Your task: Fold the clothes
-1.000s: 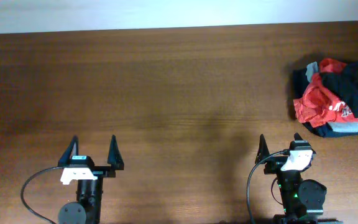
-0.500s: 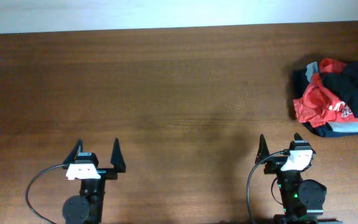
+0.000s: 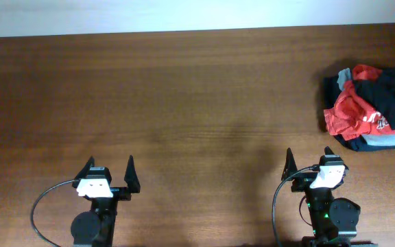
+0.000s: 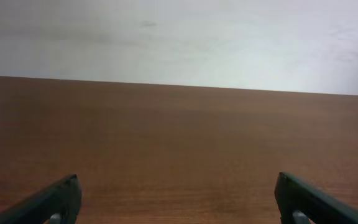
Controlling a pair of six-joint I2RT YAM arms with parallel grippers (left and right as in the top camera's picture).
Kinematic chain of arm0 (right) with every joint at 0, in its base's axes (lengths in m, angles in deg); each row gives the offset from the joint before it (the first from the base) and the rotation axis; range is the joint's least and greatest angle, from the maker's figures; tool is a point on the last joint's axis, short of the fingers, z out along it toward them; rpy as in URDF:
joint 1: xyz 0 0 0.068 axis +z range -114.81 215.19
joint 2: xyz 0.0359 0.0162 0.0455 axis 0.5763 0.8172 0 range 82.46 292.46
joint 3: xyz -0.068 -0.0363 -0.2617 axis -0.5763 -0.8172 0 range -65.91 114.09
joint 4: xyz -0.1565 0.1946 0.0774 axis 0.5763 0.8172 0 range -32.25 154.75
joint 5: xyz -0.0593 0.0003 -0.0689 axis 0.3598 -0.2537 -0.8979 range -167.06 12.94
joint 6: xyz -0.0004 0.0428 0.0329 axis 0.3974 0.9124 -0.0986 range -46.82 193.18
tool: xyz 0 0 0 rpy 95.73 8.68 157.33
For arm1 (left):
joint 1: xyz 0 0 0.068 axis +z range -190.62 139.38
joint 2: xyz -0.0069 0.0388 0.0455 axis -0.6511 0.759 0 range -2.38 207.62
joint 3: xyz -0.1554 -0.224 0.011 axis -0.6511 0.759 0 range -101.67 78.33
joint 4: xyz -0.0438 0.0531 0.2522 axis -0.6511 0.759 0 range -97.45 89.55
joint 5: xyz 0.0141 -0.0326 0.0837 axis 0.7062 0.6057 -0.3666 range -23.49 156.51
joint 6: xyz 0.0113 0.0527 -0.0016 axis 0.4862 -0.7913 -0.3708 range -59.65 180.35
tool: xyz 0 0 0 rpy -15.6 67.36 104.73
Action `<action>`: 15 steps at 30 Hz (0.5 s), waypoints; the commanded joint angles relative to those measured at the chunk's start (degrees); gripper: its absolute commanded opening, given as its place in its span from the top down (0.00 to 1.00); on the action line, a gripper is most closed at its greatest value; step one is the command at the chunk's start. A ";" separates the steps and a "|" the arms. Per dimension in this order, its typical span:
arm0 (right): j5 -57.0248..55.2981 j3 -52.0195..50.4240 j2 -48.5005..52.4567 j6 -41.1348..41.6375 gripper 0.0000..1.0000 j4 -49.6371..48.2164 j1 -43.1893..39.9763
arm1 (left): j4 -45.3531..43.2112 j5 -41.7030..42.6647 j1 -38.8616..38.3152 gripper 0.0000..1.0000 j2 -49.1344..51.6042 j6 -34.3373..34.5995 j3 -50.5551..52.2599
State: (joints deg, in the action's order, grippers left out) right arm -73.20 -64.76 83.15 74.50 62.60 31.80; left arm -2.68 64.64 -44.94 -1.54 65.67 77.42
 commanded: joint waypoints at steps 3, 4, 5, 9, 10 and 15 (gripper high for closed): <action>-0.94 -0.52 -0.48 0.24 0.01 0.07 -0.37 | 0.04 0.96 0.37 0.01 -0.57 -1.11 0.42; -0.94 -0.52 -0.48 0.24 0.01 0.04 -0.37 | 0.07 1.05 0.37 0.01 -0.57 -1.14 0.42; -0.94 -0.52 -0.48 0.24 0.01 0.07 -0.37 | 0.07 1.11 0.37 0.01 -0.57 -1.11 0.42; -0.94 -0.52 -0.48 0.24 0.01 0.04 -0.37 | 0.04 2.21 0.35 0.01 -0.57 -1.11 0.42; -0.94 -0.52 -0.48 0.24 0.01 0.04 -0.37 | 0.04 2.38 0.35 0.01 -0.57 -1.11 0.42; -0.94 -0.52 -0.48 0.24 0.01 0.04 -0.37 | 0.04 2.10 0.35 0.01 -0.57 -4.02 0.42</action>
State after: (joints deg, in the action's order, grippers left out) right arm -73.20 -64.76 83.15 74.48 62.60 31.80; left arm -2.68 65.76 -44.94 -1.54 65.03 77.42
